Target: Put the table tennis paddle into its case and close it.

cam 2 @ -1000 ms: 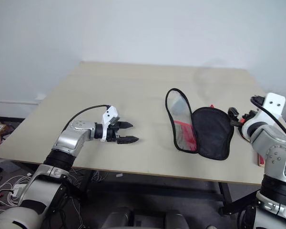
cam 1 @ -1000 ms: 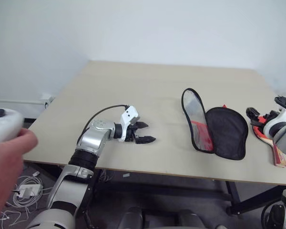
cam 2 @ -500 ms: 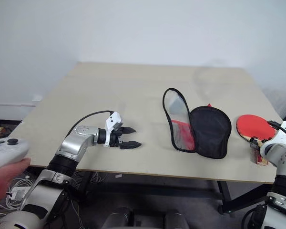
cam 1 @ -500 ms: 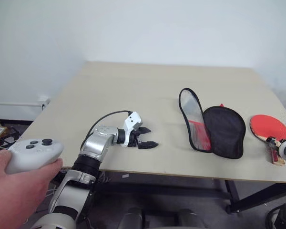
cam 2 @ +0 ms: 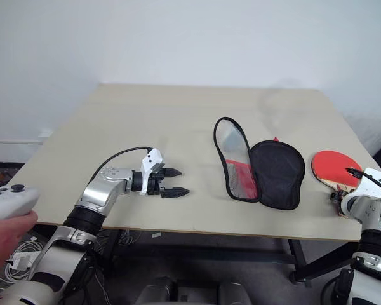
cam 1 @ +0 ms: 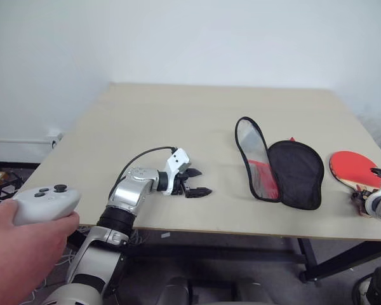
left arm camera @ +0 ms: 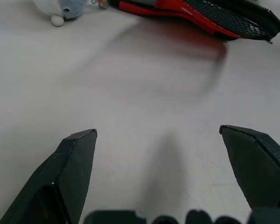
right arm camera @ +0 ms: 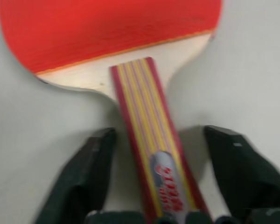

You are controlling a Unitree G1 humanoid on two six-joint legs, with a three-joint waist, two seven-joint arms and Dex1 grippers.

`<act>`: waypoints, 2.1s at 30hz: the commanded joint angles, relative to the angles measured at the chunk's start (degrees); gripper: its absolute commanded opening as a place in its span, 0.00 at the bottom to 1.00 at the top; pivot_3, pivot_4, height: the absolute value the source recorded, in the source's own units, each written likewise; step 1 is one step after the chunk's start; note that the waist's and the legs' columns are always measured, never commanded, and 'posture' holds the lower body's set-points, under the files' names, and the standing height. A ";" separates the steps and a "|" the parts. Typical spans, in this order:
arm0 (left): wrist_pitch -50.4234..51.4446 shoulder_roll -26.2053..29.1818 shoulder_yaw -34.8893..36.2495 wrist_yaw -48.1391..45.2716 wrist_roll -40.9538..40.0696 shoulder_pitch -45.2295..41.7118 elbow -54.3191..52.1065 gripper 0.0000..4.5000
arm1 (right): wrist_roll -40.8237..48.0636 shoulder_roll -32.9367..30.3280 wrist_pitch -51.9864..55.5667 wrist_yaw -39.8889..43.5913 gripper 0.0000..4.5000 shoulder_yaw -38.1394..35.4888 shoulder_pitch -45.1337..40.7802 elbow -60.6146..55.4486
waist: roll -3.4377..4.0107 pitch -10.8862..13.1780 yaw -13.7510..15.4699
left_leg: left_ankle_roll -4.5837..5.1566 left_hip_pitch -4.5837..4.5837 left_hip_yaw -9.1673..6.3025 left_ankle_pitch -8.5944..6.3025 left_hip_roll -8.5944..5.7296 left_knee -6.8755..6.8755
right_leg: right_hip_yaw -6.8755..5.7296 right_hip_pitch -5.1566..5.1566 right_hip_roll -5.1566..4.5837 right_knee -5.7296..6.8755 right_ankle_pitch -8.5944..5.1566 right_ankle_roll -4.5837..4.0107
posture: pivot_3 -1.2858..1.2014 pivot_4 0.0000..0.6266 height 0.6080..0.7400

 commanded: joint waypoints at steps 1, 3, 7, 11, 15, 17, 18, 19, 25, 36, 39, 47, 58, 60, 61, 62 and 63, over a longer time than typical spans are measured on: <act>-1.07 0.35 1.04 0.25 -0.30 -1.32 -1.30 1.00 | -1.20 -0.58 -1.95 0.95 0.40 0.54 -1.81 0.16 | 0.00 0.00 0.02 | 0.00 0.00 0.00 0.00 0.00 0.00 | 0.00 0.00 0.00 0.00 0.00 0.00 | 0.52 0.00 1.00; -1.03 0.36 1.05 0.23 -0.37 -1.31 -1.45 1.00 | -1.45 -0.60 -2.62 1.74 0.27 1.01 -1.99 0.31 | 0.00 0.00 0.03 | 0.00 0.00 -0.01 0.00 0.00 0.00 | 0.00 0.00 0.00 0.00 0.00 0.00 | 0.52 0.00 1.00; -1.01 0.47 1.16 0.21 -0.40 -1.64 -1.14 1.00 | -0.91 -0.59 -1.52 1.89 0.25 -0.16 -2.01 -4.12 | 0.03 0.01 -0.02 | 0.00 0.00 0.01 0.00 0.00 0.00 | 0.02 -0.01 0.00 0.00 0.00 0.00 | 0.52 0.00 1.00; -1.10 0.72 1.22 -0.01 -0.31 -2.07 -0.52 1.00 | 1.55 1.88 2.75 -0.70 0.25 -3.40 -4.78 -13.44 | 0.30 0.01 -0.03 | 0.00 -0.01 0.04 0.00 0.00 -0.06 | 0.06 -0.07 0.00 0.01 0.00 0.01 | 0.52 0.00 1.00; -1.78 0.48 0.87 -0.10 0.04 -2.87 0.88 1.00 | 4.56 9.10 12.44 -4.23 0.25 -5.38 -10.05 -23.91 | 0.54 0.01 -0.17 | 0.02 0.01 0.09 0.02 0.00 -0.11 | 0.18 -0.17 0.03 0.10 0.01 0.01 | 0.52 0.00 1.00; -2.18 0.32 0.58 -0.36 0.19 -3.40 1.62 1.00 | 4.44 12.77 15.69 -4.92 0.25 -3.25 -10.81 -28.71 | 0.54 0.01 0.02 | 0.04 0.01 0.02 0.03 0.00 -0.17 | 0.13 -0.17 0.05 0.09 0.01 0.02 | 0.52 0.00 1.00; -2.36 0.21 0.45 -0.46 0.27 -3.68 1.97 1.00 | 4.30 14.90 17.46 -5.42 0.25 -2.56 -10.98 -30.76 | 0.54 0.01 0.06 | 0.04 0.00 -0.02 0.02 0.00 -0.19 | 0.09 -0.17 0.06 0.09 0.01 0.02 | 0.52 0.00 1.00; -2.47 0.09 0.37 -0.56 0.31 -4.04 2.36 1.00 | 4.07 17.34 18.41 -6.18 0.25 -2.14 -11.07 -32.67 | 0.53 0.00 0.15 | 0.04 0.00 -0.02 0.02 0.00 -0.21 | 0.08 -0.17 0.05 0.07 0.01 0.01 | 0.52 0.00 1.00; -3.32 -0.28 0.04 -1.34 0.74 -5.34 3.96 1.00 | 2.25 27.00 20.30 -7.92 0.25 -1.10 -7.14 -38.52 | 0.54 0.01 0.42 | 0.03 -0.09 -0.11 0.03 -0.02 -0.17 | -0.04 -0.14 0.00 0.04 0.11 -0.15 | 0.52 0.00 1.00; -4.20 -0.73 -0.47 -2.71 1.56 -6.70 5.63 1.00 | -0.11 28.01 19.41 -6.41 0.25 -1.66 -2.31 -40.05 | 0.63 0.02 -0.09 | 0.02 -0.07 -0.10 0.04 -0.01 -0.24 | -0.03 -0.23 0.02 0.08 0.10 -0.14 | 0.52 0.00 1.00; -4.56 -1.02 -0.41 -2.78 1.88 -6.98 6.08 1.00 | -0.57 28.20 19.39 -5.95 0.25 -0.99 -1.68 -39.29 | 0.64 0.02 -0.02 | 0.03 -0.07 -0.11 0.04 -0.01 -0.24 | -0.04 -0.22 0.02 0.08 0.03 -0.01 | 0.52 0.00 1.00; -4.98 -1.28 -0.16 -2.64 2.12 -7.13 6.23 1.00 | -2.50 28.94 17.03 -5.41 0.25 2.50 -1.01 -36.73 | 0.64 0.02 -0.10 | 0.03 -0.06 -0.09 0.04 -0.01 -0.24 | -0.02 -0.23 0.02 0.08 0.01 0.01 | 0.52 0.00 1.00; -5.30 -2.48 -0.33 -2.58 1.81 -7.22 6.10 1.00 | -0.56 22.06 15.78 0.65 1.00 2.46 -1.38 -40.43 | 0.64 0.02 0.06 | 0.02 -0.06 -0.10 0.04 -0.01 -0.21 | -0.04 -0.18 0.02 0.07 0.01 0.02 | 0.52 0.00 1.00; -6.57 -4.26 -0.68 -1.76 2.24 -8.36 7.77 1.00 | 0.91 19.51 13.41 3.18 1.00 1.63 -2.82 -44.47 | 0.69 0.05 0.14 | 0.03 -0.07 -0.10 0.04 -0.01 -0.21 | -0.03 -0.20 0.02 0.07 0.01 0.02 | 0.52 0.00 1.00; -7.58 -5.58 -1.01 -0.88 2.84 -9.26 9.22 1.00 | 1.45 18.05 11.90 4.28 1.00 1.02 -3.74 -46.17 | 0.73 0.07 0.16 | 0.03 -0.08 -0.10 0.04 -0.02 -0.19 | -0.04 -0.19 0.02 0.07 0.01 0.02 | 0.52 0.00 1.00; -8.58 -6.99 -1.39 -0.01 3.48 -10.25 10.77 1.00 | 2.08 16.85 10.50 5.39 1.00 0.53 -4.50 -47.52 | 0.73 0.08 0.24 | 0.03 -0.09 -0.09 0.04 -0.02 -0.16 | -0.03 -0.19 0.01 0.07 0.01 0.02 | 0.52 0.00 1.00; -9.78 -8.72 -1.89 0.85 4.19 -11.47 12.65 1.00 | 2.98 15.85 9.27 6.65 1.00 0.15 -5.22 -48.92 | 0.72 0.08 0.32 | 0.03 -0.09 -0.11 0.04 -0.02 -0.14 | -0.06 -0.15 0.01 0.05 0.01 0.03 | 0.52 0.00 1.00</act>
